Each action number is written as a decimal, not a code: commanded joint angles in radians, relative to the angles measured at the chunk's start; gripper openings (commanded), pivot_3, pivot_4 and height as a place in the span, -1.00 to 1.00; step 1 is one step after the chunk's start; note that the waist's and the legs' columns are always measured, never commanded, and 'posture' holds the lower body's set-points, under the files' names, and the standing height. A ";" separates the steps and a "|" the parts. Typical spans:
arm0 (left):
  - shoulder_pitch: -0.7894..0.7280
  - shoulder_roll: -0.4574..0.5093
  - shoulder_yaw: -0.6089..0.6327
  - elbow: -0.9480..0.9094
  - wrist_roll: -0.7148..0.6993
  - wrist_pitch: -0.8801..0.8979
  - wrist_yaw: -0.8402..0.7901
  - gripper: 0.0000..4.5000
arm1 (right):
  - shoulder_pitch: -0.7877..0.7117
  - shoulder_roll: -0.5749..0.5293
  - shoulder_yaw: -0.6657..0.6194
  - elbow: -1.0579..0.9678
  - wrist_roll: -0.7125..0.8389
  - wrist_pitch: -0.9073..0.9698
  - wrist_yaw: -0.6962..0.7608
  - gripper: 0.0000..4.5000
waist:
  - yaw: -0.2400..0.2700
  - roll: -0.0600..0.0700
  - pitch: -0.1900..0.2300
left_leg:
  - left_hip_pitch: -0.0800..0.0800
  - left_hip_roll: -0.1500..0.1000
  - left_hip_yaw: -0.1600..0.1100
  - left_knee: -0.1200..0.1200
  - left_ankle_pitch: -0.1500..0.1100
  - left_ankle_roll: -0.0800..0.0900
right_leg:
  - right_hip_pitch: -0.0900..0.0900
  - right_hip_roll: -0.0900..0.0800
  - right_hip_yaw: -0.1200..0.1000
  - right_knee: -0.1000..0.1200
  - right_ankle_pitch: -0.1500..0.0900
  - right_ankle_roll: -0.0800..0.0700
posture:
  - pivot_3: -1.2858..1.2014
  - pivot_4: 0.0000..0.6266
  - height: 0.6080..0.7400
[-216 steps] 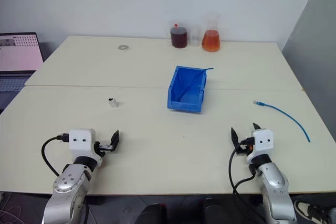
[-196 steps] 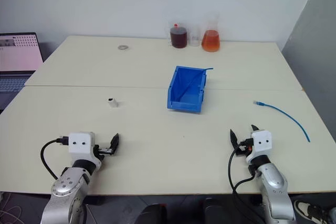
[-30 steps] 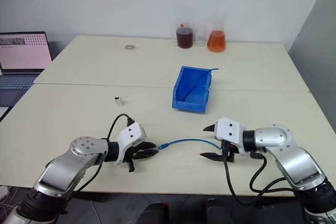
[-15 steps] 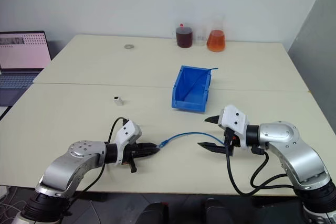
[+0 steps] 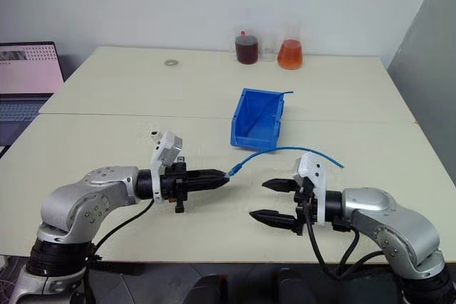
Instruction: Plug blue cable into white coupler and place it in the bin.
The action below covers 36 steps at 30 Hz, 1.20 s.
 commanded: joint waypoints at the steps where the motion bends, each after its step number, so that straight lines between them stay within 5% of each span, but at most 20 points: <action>1: -0.037 0.023 0.035 -0.018 -0.099 0.061 -0.027 -0.90 | -0.025 0.001 -0.031 0.014 0.055 0.012 -0.001 0.78 | -0.001 0.000 0.000 | 0.000 0.000 0.000 0.000 0.000 0.000 | 0.000 0.000 0.000 0.000 0.000 0.000 | 0.03 -0.52 1.00; 11: -0.087 0.079 -0.025 -0.016 -0.144 0.079 -0.122 -0.90 | -0.159 0.035 -0.044 0.105 0.200 0.087 -0.017 0.78 | -0.003 0.000 0.000 | 0.000 0.000 0.000 0.000 0.000 0.000 | 0.000 0.000 0.000 0.000 0.000 0.000 | 0.03 -0.52 1.00; 31: -0.091 0.099 -0.062 -0.004 -0.108 0.019 -0.158 -0.90 | -0.285 0.107 0.026 0.158 0.234 0.134 -0.022 0.78 | -0.003 0.000 0.000 | -0.002 0.000 0.000 0.000 0.000 0.000 | -0.002 0.000 0.000 -0.001 0.000 0.000 | 0.03 -0.52 1.00; 36: -0.081 0.112 -0.068 -0.004 -0.101 0.004 -0.169 -0.90 | -0.291 0.114 0.017 0.163 0.252 0.147 -0.032 0.23 | -0.003 0.000 0.000 | -0.002 0.000 0.000 0.000 0.000 0.000 | -0.002 0.000 0.000 -0.001 0.000 0.000 | 0.03 -0.52 1.00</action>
